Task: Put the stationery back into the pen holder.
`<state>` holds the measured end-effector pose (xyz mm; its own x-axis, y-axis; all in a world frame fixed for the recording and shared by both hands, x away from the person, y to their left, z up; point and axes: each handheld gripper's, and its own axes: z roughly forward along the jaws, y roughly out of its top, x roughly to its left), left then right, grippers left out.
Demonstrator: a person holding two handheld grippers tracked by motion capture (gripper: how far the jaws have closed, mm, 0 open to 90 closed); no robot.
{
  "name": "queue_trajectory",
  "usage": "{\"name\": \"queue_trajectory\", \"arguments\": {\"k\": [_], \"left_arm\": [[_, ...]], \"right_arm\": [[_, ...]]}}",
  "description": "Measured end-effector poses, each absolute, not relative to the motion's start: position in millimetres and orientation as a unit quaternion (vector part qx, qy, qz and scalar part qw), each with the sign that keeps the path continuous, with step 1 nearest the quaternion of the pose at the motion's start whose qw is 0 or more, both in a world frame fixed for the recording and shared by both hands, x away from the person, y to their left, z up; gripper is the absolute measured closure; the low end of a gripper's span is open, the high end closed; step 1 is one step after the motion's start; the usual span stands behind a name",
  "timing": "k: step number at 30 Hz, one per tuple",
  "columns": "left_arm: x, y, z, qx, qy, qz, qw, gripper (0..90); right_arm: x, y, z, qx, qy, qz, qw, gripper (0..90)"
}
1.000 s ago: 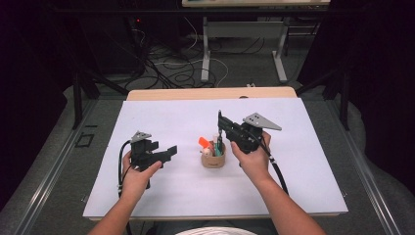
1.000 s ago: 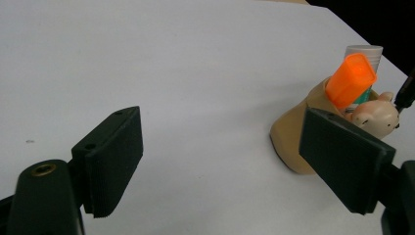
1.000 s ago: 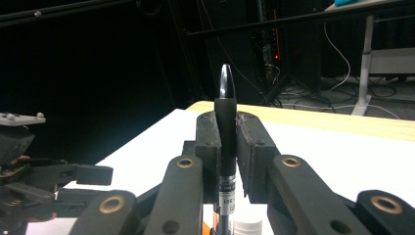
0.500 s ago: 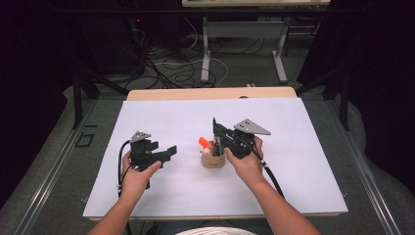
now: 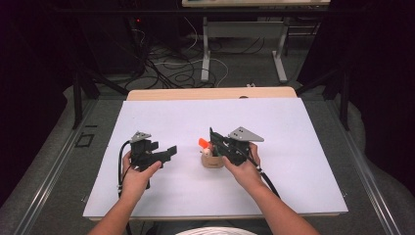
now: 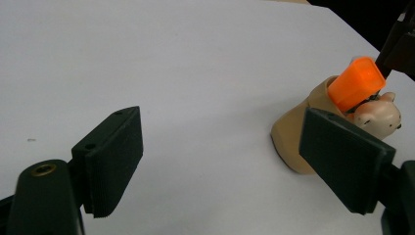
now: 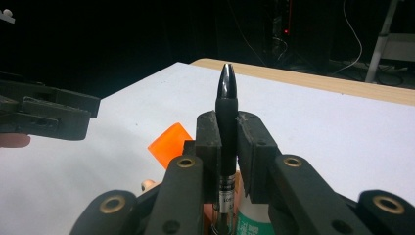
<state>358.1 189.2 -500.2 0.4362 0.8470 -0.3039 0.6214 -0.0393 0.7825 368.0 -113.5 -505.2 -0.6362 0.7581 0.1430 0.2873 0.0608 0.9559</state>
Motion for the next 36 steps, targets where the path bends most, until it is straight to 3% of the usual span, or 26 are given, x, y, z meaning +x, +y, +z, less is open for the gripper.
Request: {"name": "queue_trajectory", "arguments": {"k": [16, 19, 26, 31, 36], "left_arm": [[358, 190, -500, 0.712, 0.517, 0.119, 0.461, 16.9], [358, 190, -500, 0.711, 0.517, 0.119, 0.461, 16.9], [358, 190, -499, 0.711, 0.517, 0.121, 0.46, 16.9], [358, 190, -500, 0.708, 0.521, 0.124, 0.46, 16.9], [358, 191, -500, 0.707, 0.522, 0.126, 0.461, 16.9]], "right_arm": [[368, -112, -505, 0.372, 0.715, 0.556, 0.204, 78.6], [368, -113, -504, 0.374, 0.717, 0.552, 0.202, 71.1], [368, -115, -499, 0.372, 0.725, 0.543, 0.204, 63.2], [370, -120, -496, 0.379, 0.718, 0.547, 0.203, 49.2], [372, -127, -495, 0.393, 0.712, 0.546, 0.2, 42.2]]}}
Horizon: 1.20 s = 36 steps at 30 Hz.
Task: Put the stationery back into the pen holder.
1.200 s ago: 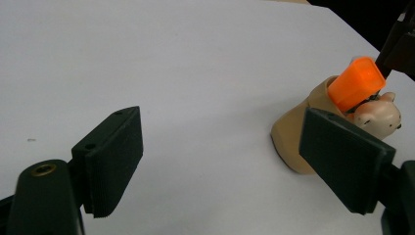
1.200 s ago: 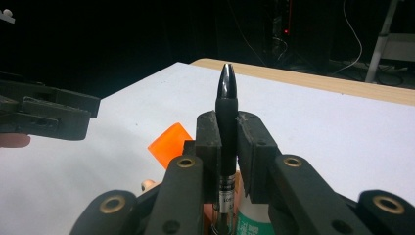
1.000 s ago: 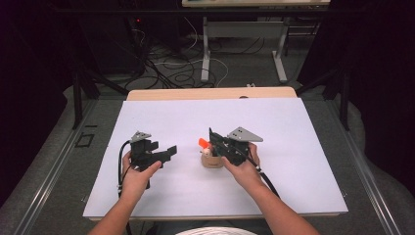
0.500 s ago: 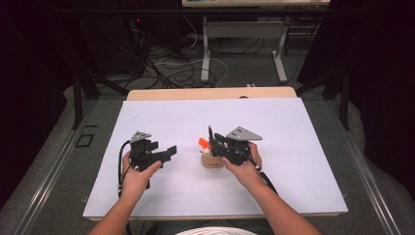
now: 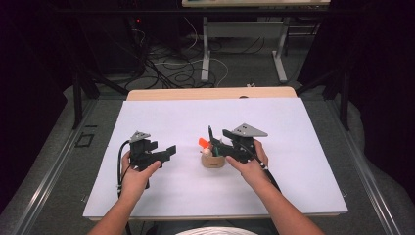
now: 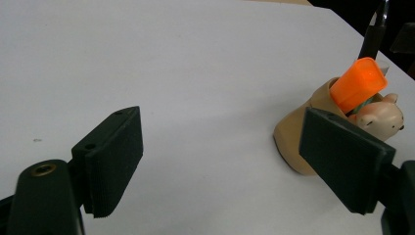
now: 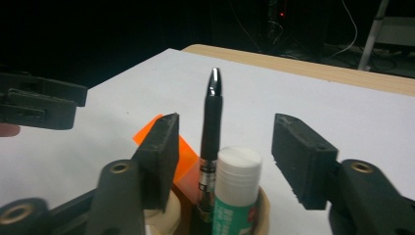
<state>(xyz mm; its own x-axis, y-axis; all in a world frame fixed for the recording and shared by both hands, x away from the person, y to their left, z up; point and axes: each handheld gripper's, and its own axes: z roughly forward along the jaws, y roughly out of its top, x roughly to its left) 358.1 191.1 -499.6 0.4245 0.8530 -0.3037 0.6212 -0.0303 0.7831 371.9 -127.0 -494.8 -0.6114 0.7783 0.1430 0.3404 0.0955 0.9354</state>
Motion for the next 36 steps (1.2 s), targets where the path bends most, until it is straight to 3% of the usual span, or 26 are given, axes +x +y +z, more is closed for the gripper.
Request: {"name": "queue_trajectory", "arguments": {"k": [7, 14, 19, 24, 36], "left_arm": [[358, 192, -500, 0.705, 0.523, 0.128, 0.461, 16.9], [359, 194, -499, 0.704, 0.524, 0.134, 0.46, 15.9], [360, 196, -500, 0.702, 0.529, 0.146, 0.453, 13.2], [361, 200, -500, 0.693, 0.541, 0.152, 0.452, 9.2], [365, 210, -499, 0.685, 0.543, 0.167, 0.456, 0.4]], "right_arm": [[378, -141, -493, 0.411, 0.717, 0.527, 0.199, 32.8], [380, -157, -490, 0.416, 0.713, 0.519, 0.221, 20.5], [379, -170, -491, 0.415, 0.721, 0.5, 0.242, 16.5], [377, -187, -489, 0.412, 0.721, 0.49, 0.264, 16.0], [368, -227, -489, 0.452, 0.729, 0.456, 0.238, 16.0]]}}
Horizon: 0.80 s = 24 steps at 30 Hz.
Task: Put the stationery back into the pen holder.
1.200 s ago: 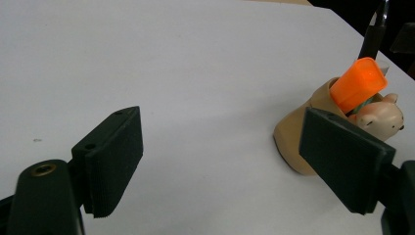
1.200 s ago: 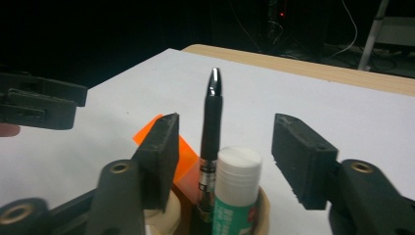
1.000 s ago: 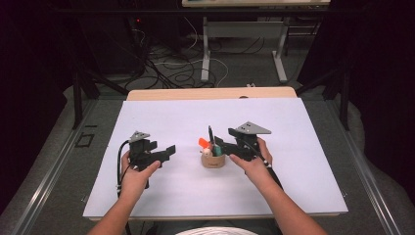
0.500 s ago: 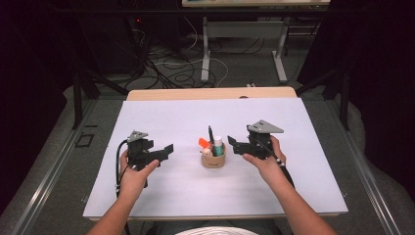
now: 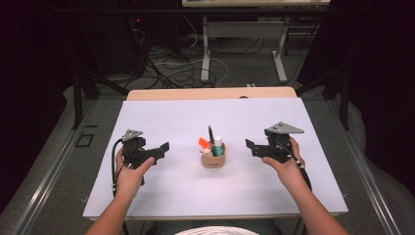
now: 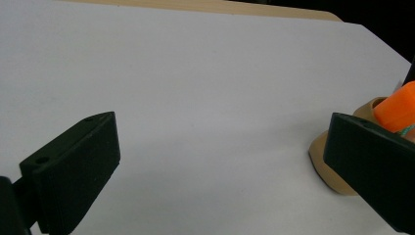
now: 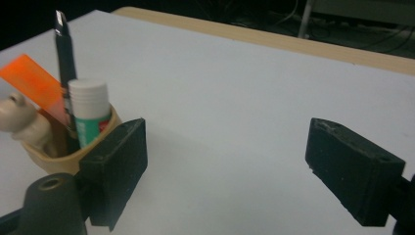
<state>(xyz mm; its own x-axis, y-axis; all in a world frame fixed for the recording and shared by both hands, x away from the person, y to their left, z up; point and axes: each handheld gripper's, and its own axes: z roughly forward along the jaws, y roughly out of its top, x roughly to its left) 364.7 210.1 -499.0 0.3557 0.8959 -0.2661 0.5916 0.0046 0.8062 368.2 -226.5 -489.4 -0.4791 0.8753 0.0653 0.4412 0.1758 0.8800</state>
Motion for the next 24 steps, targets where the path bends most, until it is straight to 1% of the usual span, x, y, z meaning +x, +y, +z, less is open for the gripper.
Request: {"name": "queue_trajectory", "arguments": {"k": [13, 24], "left_arm": [[368, 227, -502, 0.675, 0.56, 0.186, 0.443, 0.4], [370, 236, -503, 0.691, 0.545, 0.195, 0.433, 0.4]], "right_arm": [[366, -265, -500, 0.49, 0.715, 0.43, 0.253, 15.1], [371, -286, -517, 0.53, 0.708, 0.4, 0.241, 14.9]]}}
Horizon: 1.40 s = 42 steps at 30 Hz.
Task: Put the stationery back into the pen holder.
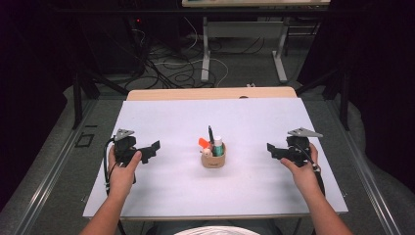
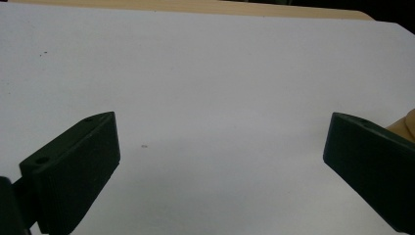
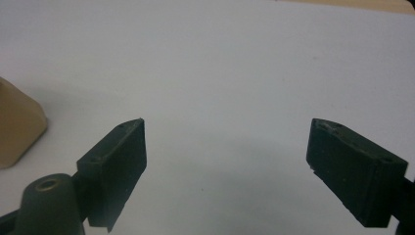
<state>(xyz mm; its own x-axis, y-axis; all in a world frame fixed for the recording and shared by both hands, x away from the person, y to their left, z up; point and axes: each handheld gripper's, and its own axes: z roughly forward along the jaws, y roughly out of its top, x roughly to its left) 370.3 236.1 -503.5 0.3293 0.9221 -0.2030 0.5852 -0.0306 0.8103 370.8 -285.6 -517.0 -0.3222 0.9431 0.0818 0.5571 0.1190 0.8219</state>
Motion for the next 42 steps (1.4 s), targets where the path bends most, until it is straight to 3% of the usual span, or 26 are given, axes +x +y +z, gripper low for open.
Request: {"name": "queue_trajectory", "arguments": {"k": [7, 42], "left_arm": [[372, 238, -508, 0.698, 0.539, 0.202, 0.426, 0.4], [378, 243, -520, 0.707, 0.546, 0.205, 0.4, 0.4]], "right_arm": [[372, -299, -524, 0.548, 0.699, 0.383, 0.253, 15.0], [378, -317, -539, 0.588, 0.69, 0.359, 0.221, 14.6]]}}
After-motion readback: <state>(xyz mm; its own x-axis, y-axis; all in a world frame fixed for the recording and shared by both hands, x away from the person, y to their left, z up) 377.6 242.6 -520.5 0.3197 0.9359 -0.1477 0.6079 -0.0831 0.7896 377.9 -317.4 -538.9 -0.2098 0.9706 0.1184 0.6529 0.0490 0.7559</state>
